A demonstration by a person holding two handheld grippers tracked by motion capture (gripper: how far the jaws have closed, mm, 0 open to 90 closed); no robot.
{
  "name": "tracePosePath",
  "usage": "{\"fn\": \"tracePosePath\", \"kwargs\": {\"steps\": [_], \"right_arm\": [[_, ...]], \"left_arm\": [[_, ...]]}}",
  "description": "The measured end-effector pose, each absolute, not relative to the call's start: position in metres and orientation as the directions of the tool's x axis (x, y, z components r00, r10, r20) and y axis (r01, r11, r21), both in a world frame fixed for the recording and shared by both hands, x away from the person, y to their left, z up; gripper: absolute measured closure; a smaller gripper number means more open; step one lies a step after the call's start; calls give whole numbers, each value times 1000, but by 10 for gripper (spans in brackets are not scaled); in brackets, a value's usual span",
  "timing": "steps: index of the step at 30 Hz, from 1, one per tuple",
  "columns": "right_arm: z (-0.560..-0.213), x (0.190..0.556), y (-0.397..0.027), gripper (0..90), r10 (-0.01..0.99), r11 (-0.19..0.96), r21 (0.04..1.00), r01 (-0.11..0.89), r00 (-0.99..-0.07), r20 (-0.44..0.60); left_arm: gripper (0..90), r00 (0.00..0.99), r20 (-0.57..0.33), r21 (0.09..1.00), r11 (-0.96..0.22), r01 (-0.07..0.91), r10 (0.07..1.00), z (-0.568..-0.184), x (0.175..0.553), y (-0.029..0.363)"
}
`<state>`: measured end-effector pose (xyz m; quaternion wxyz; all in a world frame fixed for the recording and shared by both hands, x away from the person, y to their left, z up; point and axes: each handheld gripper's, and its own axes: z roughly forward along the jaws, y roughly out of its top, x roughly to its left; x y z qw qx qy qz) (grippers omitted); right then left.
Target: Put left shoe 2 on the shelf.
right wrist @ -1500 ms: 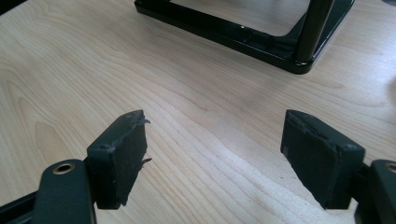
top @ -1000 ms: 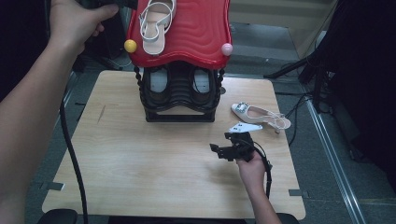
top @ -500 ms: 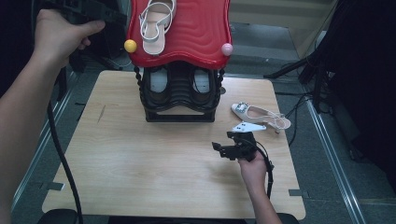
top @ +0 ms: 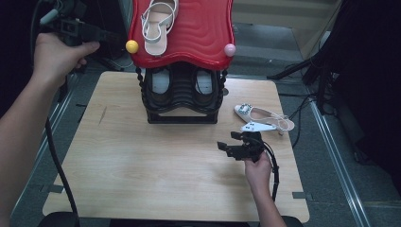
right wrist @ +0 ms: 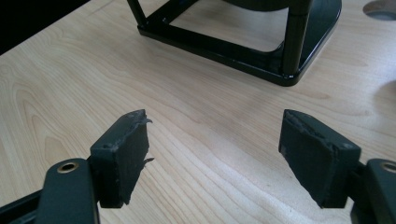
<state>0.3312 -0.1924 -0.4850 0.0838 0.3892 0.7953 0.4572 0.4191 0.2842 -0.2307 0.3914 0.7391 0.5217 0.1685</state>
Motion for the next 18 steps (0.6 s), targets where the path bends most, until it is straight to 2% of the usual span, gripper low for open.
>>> {"fn": "tracePosePath", "kwargs": {"steps": [9,18], "right_arm": [[-483,334,-194,238,714,241,787,568,-653,252],[-483,334,-193,208,725,267,802,535,-659,199]], "left_arm": [[443,408,-174,733,-158,662,896,-271,413,289],[437,424,-196,726,-160,668,884,-306,404,286]]}}
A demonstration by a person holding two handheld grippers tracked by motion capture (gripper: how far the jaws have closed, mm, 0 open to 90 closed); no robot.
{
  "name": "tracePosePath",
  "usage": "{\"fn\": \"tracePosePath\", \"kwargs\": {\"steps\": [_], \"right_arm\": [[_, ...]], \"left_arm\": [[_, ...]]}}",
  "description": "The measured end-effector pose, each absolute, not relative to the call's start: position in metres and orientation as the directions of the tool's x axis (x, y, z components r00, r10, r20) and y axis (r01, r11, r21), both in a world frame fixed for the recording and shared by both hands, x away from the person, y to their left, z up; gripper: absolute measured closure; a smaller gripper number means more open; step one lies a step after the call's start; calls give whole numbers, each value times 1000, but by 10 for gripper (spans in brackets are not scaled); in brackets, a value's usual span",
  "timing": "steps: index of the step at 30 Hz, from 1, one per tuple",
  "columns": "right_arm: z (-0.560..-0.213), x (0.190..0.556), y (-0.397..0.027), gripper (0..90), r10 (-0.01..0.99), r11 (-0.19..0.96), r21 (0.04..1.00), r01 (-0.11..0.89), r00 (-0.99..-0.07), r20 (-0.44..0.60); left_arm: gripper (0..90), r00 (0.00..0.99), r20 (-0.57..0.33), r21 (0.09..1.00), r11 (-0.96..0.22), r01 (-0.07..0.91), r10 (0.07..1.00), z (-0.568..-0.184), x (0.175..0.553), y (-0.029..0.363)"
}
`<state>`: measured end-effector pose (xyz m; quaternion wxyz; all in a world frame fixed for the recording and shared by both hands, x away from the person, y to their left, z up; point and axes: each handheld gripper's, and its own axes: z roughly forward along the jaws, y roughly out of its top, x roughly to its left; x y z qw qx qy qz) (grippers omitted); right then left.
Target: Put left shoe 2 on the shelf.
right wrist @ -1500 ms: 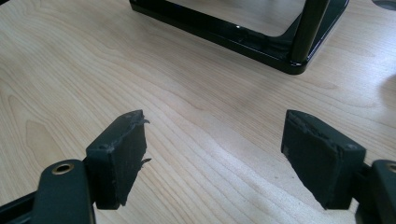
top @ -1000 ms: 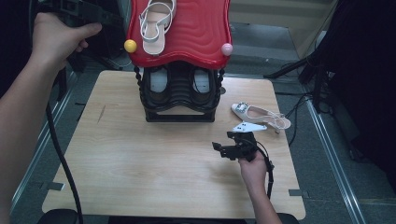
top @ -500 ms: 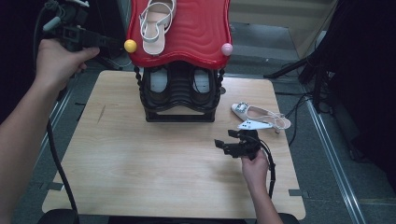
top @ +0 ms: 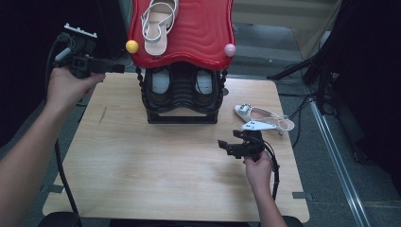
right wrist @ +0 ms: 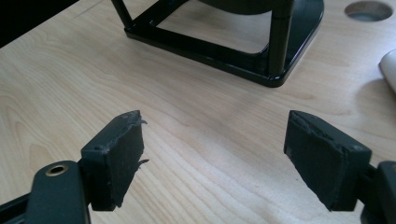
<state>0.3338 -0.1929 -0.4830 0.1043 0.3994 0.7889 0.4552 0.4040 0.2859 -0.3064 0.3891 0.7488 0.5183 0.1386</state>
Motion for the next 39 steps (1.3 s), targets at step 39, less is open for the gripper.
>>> {"fn": "tracePosePath", "kwargs": {"steps": [39], "right_arm": [[-494,354,-197,183,776,265,769,582,-602,188]], "left_arm": [[469,428,-242,720,-135,681,871,-412,364,272]]}}
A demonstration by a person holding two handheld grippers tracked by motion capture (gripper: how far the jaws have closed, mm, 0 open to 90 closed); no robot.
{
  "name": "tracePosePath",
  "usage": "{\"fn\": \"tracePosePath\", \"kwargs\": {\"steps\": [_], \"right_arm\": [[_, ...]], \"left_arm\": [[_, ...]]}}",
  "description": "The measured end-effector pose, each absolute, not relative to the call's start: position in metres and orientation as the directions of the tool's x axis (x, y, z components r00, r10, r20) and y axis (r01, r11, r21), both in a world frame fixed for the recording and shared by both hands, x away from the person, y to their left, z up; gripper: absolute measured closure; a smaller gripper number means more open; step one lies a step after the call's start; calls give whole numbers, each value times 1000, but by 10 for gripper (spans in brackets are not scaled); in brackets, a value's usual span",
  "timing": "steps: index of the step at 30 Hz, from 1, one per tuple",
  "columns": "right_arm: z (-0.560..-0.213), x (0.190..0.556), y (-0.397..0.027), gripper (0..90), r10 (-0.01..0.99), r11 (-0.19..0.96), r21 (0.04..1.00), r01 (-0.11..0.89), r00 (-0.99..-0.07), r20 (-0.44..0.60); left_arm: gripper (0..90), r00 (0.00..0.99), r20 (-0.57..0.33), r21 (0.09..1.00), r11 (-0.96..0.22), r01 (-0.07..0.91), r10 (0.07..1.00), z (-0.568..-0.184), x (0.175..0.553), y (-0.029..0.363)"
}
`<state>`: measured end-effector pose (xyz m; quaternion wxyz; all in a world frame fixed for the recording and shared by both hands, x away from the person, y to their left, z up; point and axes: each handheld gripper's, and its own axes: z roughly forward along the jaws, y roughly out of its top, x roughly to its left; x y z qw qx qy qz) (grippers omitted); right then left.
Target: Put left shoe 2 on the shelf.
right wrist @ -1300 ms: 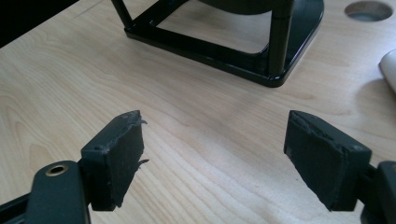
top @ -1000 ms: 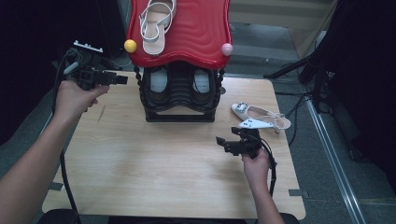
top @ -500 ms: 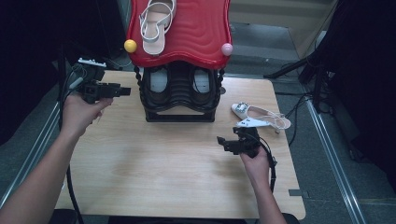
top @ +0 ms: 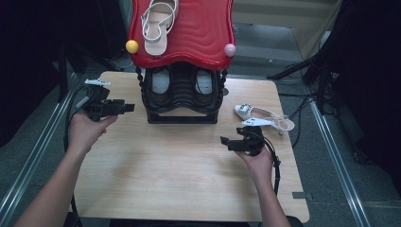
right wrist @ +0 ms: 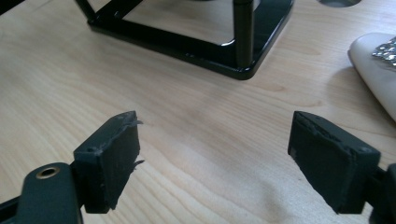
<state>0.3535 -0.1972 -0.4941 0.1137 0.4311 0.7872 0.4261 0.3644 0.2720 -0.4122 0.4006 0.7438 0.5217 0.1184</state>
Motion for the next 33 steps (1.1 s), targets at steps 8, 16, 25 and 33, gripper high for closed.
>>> {"fn": "tracePosePath", "kwargs": {"steps": [8,16,25,33], "right_arm": [[-492,351,-199,282,792,235,789,567,-582,183],[-492,349,-203,435,810,224,802,554,-564,163],[-497,352,-209,626,795,246,780,576,-580,177],[-497,354,-209,719,811,231,771,593,-556,184]], "left_arm": [[477,423,-246,722,-127,680,872,-434,352,265],[479,440,-262,714,-134,687,859,-447,344,259],[480,468,-239,701,-182,689,851,-461,336,248],[480,474,-243,704,-182,687,847,-466,331,247]]}}
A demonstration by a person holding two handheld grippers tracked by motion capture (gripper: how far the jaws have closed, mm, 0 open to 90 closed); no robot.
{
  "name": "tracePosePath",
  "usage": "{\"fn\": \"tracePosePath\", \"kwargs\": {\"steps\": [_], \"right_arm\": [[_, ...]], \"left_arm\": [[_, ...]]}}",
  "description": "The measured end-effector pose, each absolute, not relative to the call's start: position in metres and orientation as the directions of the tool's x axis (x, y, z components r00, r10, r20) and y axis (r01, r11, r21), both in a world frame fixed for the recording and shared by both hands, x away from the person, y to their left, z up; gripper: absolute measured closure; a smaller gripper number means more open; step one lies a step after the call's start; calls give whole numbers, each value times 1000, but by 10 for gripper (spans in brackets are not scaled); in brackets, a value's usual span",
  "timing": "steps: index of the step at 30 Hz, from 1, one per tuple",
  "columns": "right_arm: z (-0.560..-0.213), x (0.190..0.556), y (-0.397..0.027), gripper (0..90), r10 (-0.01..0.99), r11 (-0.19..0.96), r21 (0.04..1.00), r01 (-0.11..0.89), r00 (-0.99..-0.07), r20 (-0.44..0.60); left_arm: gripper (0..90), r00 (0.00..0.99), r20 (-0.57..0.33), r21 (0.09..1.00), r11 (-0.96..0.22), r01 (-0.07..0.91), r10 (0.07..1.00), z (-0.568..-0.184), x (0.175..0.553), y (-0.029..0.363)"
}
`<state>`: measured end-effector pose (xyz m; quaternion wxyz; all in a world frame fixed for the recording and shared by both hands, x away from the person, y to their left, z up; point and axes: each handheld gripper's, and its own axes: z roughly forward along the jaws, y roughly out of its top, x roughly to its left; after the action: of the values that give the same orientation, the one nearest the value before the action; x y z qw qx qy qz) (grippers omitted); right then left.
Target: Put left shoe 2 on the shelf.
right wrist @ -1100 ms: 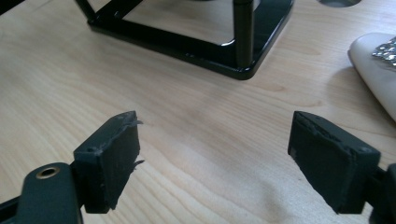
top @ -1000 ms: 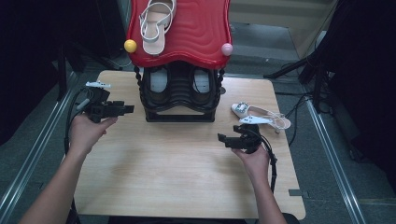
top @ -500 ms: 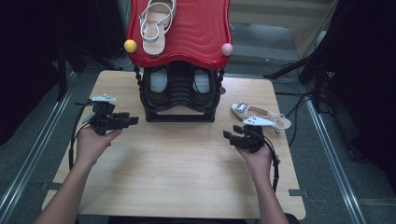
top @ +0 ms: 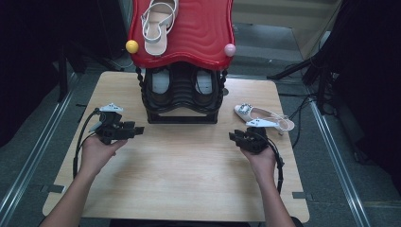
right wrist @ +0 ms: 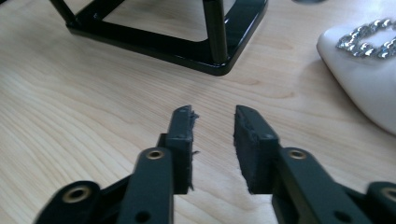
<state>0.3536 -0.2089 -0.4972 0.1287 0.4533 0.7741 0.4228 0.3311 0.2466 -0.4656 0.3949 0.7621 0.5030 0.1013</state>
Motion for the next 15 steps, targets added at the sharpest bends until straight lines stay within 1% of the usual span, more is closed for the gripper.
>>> {"fn": "tracePosePath", "kwargs": {"steps": [1,4,5,6,8,9,11,15], "right_arm": [[-497,355,-209,722,803,222,767,602,-559,206],[-495,358,-209,736,798,231,768,598,-567,202],[-495,360,-209,755,794,223,764,605,-567,218],[-495,361,-209,752,793,222,767,602,-569,217],[-495,363,-209,737,796,239,768,594,-573,195],[-495,364,-209,726,793,250,768,590,-580,187],[-494,370,-209,702,792,251,763,596,-579,192],[-496,380,-209,719,808,277,754,596,-570,153]], "left_arm": [[480,473,-248,701,-181,690,845,-465,331,247],[481,476,-255,703,-177,689,841,-466,329,247],[480,477,-254,702,-179,690,841,-467,328,246],[480,476,-241,698,-190,690,846,-467,327,245],[479,476,-252,698,-182,692,842,-469,325,245],[479,474,-272,696,-169,698,837,-470,324,246],[478,474,-273,690,-173,703,837,-472,322,246],[477,479,-277,689,-175,704,833,-475,320,247]]}}
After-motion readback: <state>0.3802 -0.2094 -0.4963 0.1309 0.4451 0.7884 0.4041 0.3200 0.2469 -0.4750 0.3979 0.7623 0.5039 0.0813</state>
